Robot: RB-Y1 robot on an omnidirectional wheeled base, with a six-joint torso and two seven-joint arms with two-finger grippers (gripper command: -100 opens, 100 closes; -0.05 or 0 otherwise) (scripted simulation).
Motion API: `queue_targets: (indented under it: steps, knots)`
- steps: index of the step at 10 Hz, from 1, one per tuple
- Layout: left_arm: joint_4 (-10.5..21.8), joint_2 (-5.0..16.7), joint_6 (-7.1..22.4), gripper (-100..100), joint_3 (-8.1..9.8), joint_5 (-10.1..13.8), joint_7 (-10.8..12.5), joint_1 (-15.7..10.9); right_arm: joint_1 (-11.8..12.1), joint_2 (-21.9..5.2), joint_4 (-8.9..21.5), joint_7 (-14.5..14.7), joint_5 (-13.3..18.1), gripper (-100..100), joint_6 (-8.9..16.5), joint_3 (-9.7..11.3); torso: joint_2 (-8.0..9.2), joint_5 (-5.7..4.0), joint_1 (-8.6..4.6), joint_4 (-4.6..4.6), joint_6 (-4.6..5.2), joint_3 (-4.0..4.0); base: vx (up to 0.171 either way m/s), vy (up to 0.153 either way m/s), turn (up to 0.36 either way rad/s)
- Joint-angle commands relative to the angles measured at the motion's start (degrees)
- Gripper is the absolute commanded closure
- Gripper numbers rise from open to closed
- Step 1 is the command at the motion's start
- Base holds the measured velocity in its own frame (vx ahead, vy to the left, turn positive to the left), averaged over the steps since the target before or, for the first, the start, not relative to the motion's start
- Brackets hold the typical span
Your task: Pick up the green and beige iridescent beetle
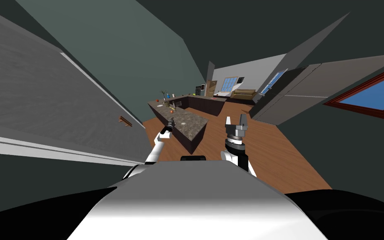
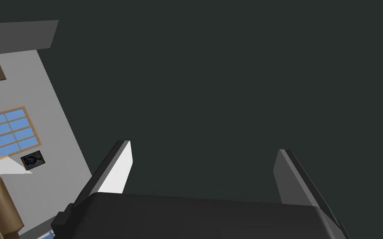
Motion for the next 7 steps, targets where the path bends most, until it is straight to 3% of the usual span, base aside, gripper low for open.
queue_targets:
  steps: [1,2,3,4,7]
  knots:
    - [2.86,1.2,2.86,-100,0.02,1.36,0.35,-2.86,0.0,0.0,0.0,0.0,0.0,0,0.0,0.0,0.0,0.0,0.0,0.0,0.0,0.0,0.002,0.004,-0.069]
    - [4.79,1.2,4.14,-100,0.02,1.36,0.35,-3.52,0.0,0.0,0.0,0.0,0.0,0,0.0,0.0,-0.01,0.0,0.0,0.0,0.01,0.0,0.004,0.005,-0.026]
    - [6.5,1.79,6.11,-100,0.15,2.3,0.53,-5.97,0.0,0.0,0.0,0.0,0.0,0,0.0,0.0,-0.01,0.0,0.01,0.0,-0.01,-0.01,0.006,0.003,-0.043]
    - [8.36,1.79,7.33,-100,0.15,2.3,0.53,-6.56,0.0,0.0,0.0,0.0,0.0,0,0.0,0.0,-0.02,0.0,-0.01,0.0,0.01,-0.01,0.005,0.002,-0.041]
    - [13.71,2.84,12.06,-100,0.42,4.14,0.85,-11.79,0.0,0.0,0.0,0.0,0.0,0,0.0,0.0,-0.02,0.0,-0.01,-0.01,-0.01,-0.01,0.006,0.002,-0.054]
